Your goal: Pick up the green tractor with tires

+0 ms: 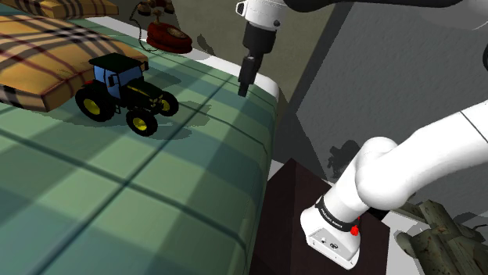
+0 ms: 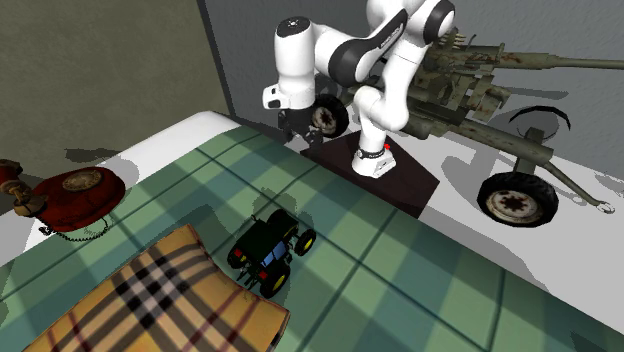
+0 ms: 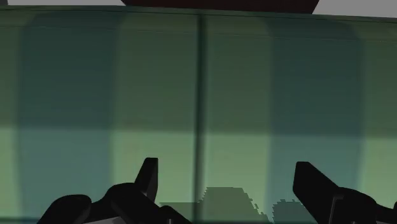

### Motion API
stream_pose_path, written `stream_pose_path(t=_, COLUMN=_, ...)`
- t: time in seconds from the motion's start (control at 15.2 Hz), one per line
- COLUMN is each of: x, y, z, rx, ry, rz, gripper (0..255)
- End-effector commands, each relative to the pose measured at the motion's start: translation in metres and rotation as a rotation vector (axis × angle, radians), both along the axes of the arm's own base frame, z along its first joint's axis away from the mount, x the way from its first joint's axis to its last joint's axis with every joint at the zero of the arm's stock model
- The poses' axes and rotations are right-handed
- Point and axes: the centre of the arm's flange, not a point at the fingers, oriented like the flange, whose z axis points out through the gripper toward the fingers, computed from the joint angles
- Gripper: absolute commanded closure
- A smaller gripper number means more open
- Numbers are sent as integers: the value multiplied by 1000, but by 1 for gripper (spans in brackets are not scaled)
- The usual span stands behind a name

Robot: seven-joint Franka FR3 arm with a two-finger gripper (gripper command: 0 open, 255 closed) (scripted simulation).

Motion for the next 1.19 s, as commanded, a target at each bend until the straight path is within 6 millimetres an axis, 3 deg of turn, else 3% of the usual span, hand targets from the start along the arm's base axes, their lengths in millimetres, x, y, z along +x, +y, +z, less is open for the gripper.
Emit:
stream_pose_path(t=0.0, x=17, y=18, z=-3, rx=8, ry=-19, rz=31, gripper=0)
stream_pose_path(t=1.12, x=122, y=190, z=3, rx=66, ry=-169, rz=292, gripper=0)
